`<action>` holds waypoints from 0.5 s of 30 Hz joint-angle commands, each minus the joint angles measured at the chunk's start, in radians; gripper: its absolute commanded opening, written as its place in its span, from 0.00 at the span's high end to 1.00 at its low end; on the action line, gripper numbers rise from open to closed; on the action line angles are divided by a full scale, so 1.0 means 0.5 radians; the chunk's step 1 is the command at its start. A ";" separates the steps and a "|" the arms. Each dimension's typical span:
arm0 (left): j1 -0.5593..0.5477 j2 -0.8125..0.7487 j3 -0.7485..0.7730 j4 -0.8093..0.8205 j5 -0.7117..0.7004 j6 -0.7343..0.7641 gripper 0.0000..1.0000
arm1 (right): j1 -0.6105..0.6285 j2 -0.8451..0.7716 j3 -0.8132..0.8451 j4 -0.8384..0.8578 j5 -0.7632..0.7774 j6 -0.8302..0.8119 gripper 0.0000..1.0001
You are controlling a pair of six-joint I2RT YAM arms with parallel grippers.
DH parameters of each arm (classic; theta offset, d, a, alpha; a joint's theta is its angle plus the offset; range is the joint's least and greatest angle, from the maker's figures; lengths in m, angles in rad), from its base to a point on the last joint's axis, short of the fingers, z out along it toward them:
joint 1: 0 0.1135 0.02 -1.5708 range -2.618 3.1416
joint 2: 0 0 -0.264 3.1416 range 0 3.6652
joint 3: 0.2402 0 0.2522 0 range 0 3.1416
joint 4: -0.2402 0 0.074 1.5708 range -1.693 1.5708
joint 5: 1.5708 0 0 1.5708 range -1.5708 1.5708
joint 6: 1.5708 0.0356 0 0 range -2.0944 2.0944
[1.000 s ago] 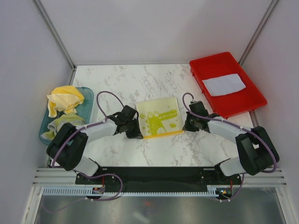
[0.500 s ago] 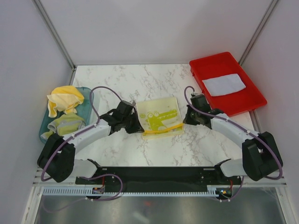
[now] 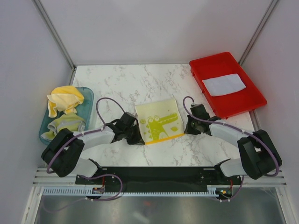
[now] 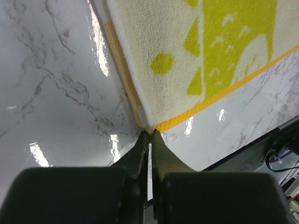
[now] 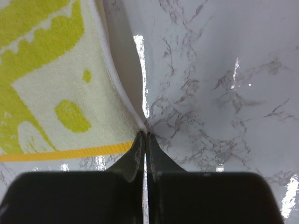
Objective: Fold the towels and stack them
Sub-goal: Fold the towel
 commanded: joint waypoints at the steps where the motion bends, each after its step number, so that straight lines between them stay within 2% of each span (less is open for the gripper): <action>1: -0.008 0.023 -0.032 0.044 -0.044 -0.050 0.98 | -0.012 0.059 -0.044 0.083 0.116 -0.016 1.00; 6: -0.008 0.020 0.008 0.019 -0.090 -0.020 0.98 | -0.012 0.037 -0.066 0.129 0.097 -0.019 1.00; 10: -0.008 -0.002 0.140 -0.161 -0.163 0.032 0.98 | -0.015 -0.033 -0.035 0.083 0.097 -0.025 1.00; 11: -0.008 0.014 0.195 -0.195 -0.167 0.063 0.98 | -0.012 -0.033 -0.032 0.073 0.097 -0.025 0.97; 13: -0.008 0.053 0.226 -0.260 -0.161 0.091 0.88 | -0.012 -0.015 -0.029 0.052 0.097 -0.034 0.87; 14: -0.008 0.045 0.235 -0.309 -0.167 0.103 0.74 | -0.012 -0.012 -0.023 0.025 0.100 -0.047 0.81; 15: -0.008 0.023 0.238 -0.333 -0.176 0.103 0.70 | -0.012 -0.015 -0.017 0.006 0.097 -0.053 0.72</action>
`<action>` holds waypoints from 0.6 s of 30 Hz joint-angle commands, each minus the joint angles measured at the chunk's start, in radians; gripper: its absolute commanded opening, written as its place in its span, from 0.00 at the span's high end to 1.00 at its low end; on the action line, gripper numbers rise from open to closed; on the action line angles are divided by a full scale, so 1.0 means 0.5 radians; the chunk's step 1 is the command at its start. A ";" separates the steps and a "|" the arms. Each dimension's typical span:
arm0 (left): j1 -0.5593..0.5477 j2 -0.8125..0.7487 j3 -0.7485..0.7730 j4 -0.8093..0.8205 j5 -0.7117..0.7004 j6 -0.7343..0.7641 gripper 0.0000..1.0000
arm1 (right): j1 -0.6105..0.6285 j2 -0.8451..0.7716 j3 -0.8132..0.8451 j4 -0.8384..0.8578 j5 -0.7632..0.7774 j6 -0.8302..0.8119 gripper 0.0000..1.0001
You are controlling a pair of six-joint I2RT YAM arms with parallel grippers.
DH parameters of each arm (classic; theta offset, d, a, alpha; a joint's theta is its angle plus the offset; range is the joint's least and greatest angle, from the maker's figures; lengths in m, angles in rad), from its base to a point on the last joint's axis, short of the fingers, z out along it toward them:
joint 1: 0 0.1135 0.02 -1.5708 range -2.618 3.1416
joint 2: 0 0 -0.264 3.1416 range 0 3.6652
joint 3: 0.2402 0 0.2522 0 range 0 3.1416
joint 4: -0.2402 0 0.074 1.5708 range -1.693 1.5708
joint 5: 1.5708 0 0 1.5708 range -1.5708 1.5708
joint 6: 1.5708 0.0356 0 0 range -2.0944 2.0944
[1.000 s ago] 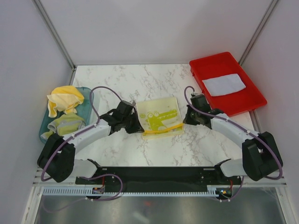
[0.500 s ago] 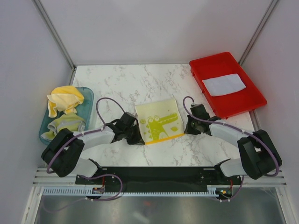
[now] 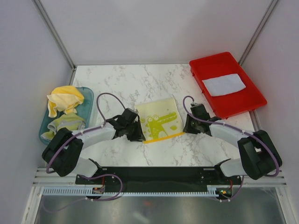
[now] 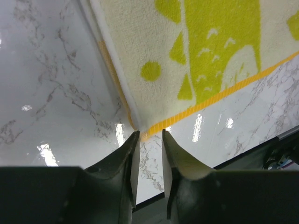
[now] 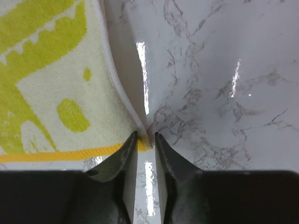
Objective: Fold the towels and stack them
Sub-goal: Fold the towel
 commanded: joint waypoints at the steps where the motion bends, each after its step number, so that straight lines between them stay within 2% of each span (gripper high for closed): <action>1: -0.002 -0.090 0.083 -0.205 -0.124 0.067 0.67 | -0.011 -0.050 0.024 -0.140 0.091 -0.053 0.69; 5: 0.031 -0.277 0.282 -0.444 -0.293 0.131 0.57 | -0.014 -0.170 0.177 -0.287 0.100 -0.077 0.61; 8: 0.160 -0.214 0.543 -0.482 -0.269 0.235 0.55 | -0.014 -0.167 0.374 -0.325 0.033 -0.145 0.50; 9: 0.200 -0.168 0.601 -0.461 -0.214 0.269 0.55 | -0.017 -0.106 0.426 -0.316 -0.016 -0.175 0.51; 13: 0.320 0.157 0.828 -0.365 -0.229 0.426 0.62 | -0.021 0.219 0.814 -0.190 -0.090 -0.304 0.68; 14: 0.357 0.228 0.923 -0.359 -0.228 0.475 0.67 | -0.024 0.296 0.886 -0.172 -0.117 -0.338 0.72; 16: 0.391 0.449 1.016 -0.359 -0.225 0.521 0.71 | -0.048 0.538 1.100 -0.153 -0.124 -0.408 0.73; 18: 0.427 0.633 1.135 -0.356 -0.210 0.576 0.77 | -0.076 0.780 1.242 -0.156 -0.273 -0.439 0.73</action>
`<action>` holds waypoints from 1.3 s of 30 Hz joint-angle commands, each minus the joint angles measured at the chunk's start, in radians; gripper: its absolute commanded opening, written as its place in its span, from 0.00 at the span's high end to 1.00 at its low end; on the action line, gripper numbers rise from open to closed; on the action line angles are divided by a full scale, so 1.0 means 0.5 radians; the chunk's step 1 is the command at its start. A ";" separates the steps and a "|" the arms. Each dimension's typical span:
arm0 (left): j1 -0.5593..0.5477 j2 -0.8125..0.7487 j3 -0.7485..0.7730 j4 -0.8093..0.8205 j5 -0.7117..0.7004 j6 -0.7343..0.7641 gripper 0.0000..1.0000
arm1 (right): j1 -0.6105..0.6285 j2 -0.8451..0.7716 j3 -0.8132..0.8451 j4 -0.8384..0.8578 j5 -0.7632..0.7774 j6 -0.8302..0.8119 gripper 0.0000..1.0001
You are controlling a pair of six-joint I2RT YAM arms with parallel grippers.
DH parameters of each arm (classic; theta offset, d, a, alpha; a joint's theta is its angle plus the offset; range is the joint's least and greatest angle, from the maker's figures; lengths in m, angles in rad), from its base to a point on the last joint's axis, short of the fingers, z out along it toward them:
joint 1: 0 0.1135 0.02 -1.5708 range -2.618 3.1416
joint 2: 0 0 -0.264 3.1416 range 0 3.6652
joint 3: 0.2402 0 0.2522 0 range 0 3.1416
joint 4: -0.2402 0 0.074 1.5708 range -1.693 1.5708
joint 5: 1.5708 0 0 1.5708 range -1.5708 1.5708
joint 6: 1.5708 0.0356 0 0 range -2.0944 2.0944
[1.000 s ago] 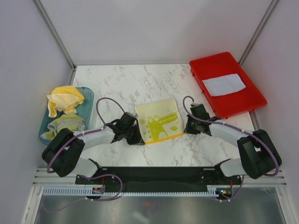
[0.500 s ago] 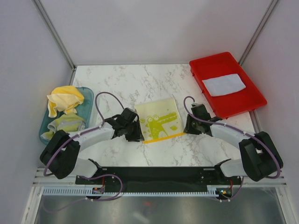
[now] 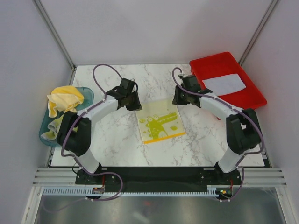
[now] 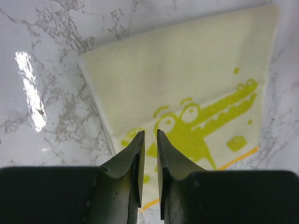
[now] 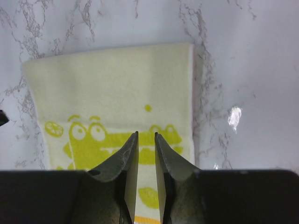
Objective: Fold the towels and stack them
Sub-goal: Fold the towel
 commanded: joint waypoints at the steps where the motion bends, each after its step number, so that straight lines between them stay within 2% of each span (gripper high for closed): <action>1: 0.051 0.272 0.157 -0.011 0.012 0.219 0.79 | -0.069 0.323 0.279 0.024 -0.213 -0.140 0.73; 10: 0.182 0.710 0.486 0.035 -0.102 0.339 0.83 | -0.161 0.781 0.541 0.214 -0.250 -0.146 0.71; 17: 0.235 0.947 0.725 0.069 -0.105 0.403 0.83 | -0.195 0.907 0.550 0.435 -0.351 -0.073 0.58; 23: 0.314 1.125 0.872 0.056 -0.007 0.413 0.83 | -0.213 1.026 0.621 0.481 -0.388 0.019 0.54; 25: 0.327 1.098 0.882 0.050 0.055 0.452 0.83 | -0.213 0.996 0.612 0.493 -0.403 0.031 0.54; 27: 0.327 1.027 0.857 0.050 0.085 0.501 0.78 | -0.216 0.941 0.630 0.423 -0.382 0.038 0.53; 28: 0.327 0.945 0.839 0.047 0.107 0.572 0.71 | -0.222 0.916 0.636 0.398 -0.379 0.032 0.53; 31: 0.321 0.770 0.763 0.047 0.132 0.722 0.61 | -0.232 0.836 0.657 0.319 -0.422 0.019 0.52; 34: 0.321 0.687 0.689 0.044 0.086 0.842 0.60 | -0.232 0.763 0.639 0.272 -0.404 0.007 0.52; 39: 0.321 0.732 0.643 0.017 0.119 0.943 0.61 | -0.238 0.732 0.618 0.187 -0.354 -0.088 0.48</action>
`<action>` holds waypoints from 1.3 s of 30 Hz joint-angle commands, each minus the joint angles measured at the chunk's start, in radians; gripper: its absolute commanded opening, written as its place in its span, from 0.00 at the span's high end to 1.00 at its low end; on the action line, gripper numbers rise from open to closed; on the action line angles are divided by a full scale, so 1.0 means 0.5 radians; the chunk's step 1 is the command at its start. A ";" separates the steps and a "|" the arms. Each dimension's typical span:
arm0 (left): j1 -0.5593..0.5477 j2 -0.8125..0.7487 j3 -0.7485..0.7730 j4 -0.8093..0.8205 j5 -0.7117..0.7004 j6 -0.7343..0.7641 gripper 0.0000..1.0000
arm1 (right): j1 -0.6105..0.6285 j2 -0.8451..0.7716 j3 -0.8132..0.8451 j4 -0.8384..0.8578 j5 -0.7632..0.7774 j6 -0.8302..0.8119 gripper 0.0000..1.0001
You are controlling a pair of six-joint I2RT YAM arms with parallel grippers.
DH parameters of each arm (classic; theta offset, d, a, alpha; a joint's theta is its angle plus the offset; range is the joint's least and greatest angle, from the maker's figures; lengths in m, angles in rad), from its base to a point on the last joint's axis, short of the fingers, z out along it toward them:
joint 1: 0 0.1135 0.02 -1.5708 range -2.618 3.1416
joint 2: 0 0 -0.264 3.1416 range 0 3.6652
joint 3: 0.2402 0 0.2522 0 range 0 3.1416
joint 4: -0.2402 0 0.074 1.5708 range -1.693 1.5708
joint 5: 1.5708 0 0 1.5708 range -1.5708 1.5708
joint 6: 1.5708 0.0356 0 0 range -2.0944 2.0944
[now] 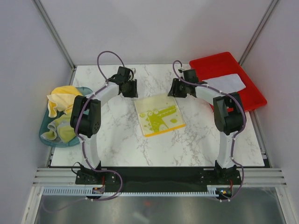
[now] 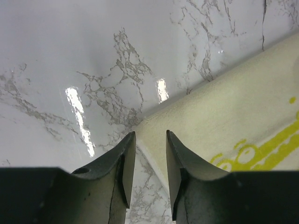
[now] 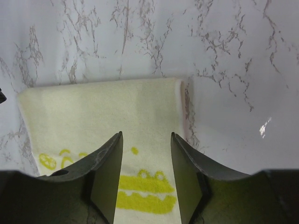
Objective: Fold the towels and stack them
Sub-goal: Fold the towel
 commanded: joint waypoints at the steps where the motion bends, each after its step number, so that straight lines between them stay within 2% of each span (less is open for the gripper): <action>1: -0.001 -0.027 -0.053 -0.003 0.051 0.224 0.61 | -0.014 -0.102 0.032 -0.087 0.023 -0.088 0.46; 6: -0.007 0.104 0.021 -0.006 0.002 0.261 0.65 | -0.036 -0.127 0.002 -0.115 0.036 -0.131 0.44; 11: -0.004 0.190 0.079 -0.003 0.020 0.285 0.73 | -0.069 -0.111 0.026 -0.115 0.045 -0.171 0.44; 14: -0.004 0.242 0.125 -0.006 0.035 0.328 0.87 | -0.088 -0.047 0.060 -0.081 0.021 -0.217 0.43; 15: -0.001 0.276 0.150 -0.003 0.039 0.350 0.98 | -0.097 -0.022 0.093 -0.069 0.005 -0.229 0.41; 20: 0.012 0.344 0.266 -0.046 0.085 0.371 0.98 | -0.122 0.122 0.207 -0.029 -0.102 -0.297 0.40; 25: 0.039 0.414 0.398 -0.113 0.115 0.384 0.98 | -0.131 0.260 0.299 0.014 -0.210 -0.331 0.44; 26: 0.048 0.445 0.420 -0.146 0.143 0.375 0.98 | -0.143 0.278 0.324 0.014 -0.228 -0.328 0.46; 29: 0.079 0.503 0.490 -0.183 0.213 0.362 0.98 | -0.155 0.330 0.351 0.014 -0.222 -0.309 0.62; 30: 0.100 0.513 0.524 -0.196 0.226 0.350 0.98 | -0.158 0.340 0.352 0.014 -0.210 -0.300 0.80; 33: 0.149 0.543 0.573 -0.211 0.253 0.310 0.98 | -0.192 0.355 0.355 0.020 -0.121 -0.248 1.00; 39: 0.281 0.672 0.714 -0.239 0.492 0.206 0.98 | -0.244 0.370 0.318 0.136 -0.249 -0.150 1.00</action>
